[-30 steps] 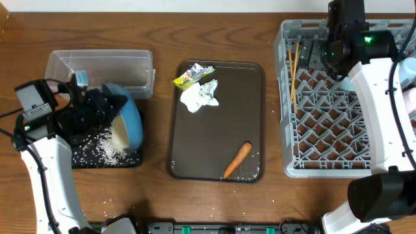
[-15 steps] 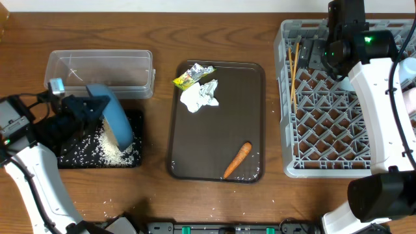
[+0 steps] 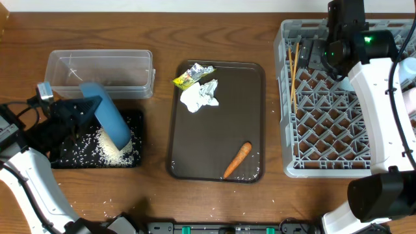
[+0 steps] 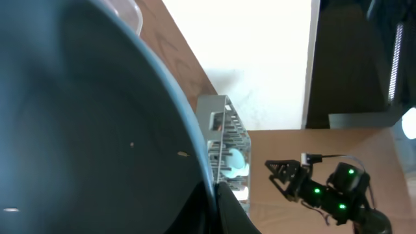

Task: Sort waste into correct bins and load items into the dishwasher rack
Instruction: 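Tilt the blue plate to pour the rice onto the black tray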

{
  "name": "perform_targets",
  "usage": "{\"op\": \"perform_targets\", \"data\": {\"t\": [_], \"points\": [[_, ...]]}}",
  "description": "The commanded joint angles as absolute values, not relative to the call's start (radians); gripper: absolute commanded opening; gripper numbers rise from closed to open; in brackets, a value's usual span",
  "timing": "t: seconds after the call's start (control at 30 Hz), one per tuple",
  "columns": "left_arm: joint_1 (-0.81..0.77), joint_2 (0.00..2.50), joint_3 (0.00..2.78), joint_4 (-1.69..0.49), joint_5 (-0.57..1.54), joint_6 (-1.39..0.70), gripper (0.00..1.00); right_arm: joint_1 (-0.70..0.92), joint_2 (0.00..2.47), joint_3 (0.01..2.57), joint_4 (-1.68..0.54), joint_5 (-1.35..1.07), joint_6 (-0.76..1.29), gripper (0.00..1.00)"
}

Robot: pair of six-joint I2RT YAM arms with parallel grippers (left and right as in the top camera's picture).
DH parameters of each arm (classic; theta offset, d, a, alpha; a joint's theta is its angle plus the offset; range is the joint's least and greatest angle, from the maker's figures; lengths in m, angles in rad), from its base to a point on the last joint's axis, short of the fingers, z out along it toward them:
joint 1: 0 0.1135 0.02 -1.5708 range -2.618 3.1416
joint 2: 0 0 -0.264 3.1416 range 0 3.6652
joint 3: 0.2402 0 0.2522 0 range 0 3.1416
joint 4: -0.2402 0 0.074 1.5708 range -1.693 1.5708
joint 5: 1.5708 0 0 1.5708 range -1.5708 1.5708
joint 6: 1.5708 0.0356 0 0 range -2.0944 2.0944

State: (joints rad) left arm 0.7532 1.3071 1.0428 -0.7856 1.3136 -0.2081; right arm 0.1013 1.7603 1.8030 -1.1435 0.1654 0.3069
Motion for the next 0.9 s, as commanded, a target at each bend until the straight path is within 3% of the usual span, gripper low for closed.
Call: {"op": "perform_targets", "data": {"t": [0.0, 0.27, 0.53, 0.87], "points": [[0.766, 1.313, 1.037, -0.783, 1.368, -0.168, 0.06, 0.11, 1.754, 1.804, -1.144, 0.168, 0.318, 0.99], [0.817, 1.317, 1.038, -0.744, 1.325, -0.195, 0.06, 0.11, 1.754, 1.804, -1.144, 0.168, 0.318, 0.99], [0.875, 1.346, 1.037, -0.771, 1.478, -0.199, 0.06, 0.11, 1.754, 1.804, -1.144, 0.168, 0.318, 0.99], [0.887, 1.353, 1.037, -0.804, 1.501, -0.194, 0.06, 0.11, 1.754, 1.804, -1.144, 0.168, 0.318, 0.99]]}}
